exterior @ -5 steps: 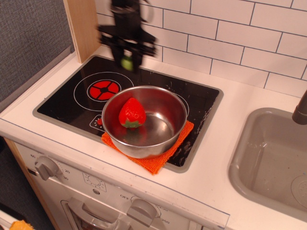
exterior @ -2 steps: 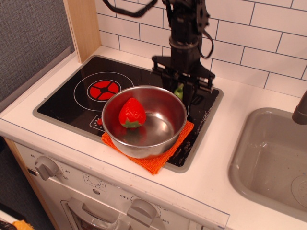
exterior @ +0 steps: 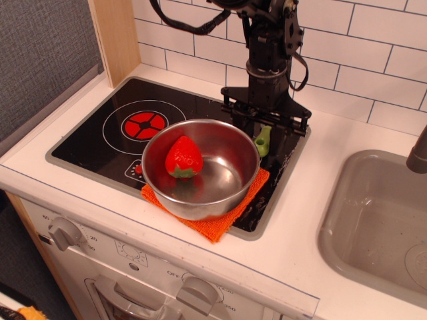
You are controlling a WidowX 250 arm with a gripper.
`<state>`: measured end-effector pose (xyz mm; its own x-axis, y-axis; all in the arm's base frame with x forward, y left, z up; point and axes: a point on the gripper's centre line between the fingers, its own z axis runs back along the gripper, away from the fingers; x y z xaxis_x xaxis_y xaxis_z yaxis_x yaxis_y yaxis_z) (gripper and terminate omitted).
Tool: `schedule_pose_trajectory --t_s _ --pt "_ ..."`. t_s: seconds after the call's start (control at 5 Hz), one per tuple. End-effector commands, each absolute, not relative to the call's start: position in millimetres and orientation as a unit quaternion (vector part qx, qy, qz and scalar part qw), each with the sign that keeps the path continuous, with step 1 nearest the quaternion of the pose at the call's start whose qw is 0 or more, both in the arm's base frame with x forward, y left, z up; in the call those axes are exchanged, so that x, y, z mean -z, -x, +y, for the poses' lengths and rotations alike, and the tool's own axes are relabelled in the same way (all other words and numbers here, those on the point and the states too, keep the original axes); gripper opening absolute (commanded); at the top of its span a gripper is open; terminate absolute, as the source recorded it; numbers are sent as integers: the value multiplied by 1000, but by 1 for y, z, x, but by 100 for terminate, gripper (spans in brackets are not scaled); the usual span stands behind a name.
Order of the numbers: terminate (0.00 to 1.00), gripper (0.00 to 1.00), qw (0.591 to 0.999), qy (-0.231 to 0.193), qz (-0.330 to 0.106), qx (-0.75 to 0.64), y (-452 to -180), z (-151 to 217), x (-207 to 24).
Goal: Place the green spatula above the silver pot.
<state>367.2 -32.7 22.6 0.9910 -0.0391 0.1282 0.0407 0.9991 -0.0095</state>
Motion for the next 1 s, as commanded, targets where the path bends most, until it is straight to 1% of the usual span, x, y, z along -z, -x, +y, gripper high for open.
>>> schedule_pose_trajectory --t_s 0.0,0.2,0.4,0.6,0.8 --pt "0 100 992 18 -113 47 -365 -36 -80" --pt "0 100 992 26 -118 41 -360 -36 -104" --pt "0 100 993 40 -104 30 -352 -32 -112" --pt "0 100 993 40 -104 30 -352 -32 -112" --pt "100 100 993 40 -104 30 -352 -32 -112"
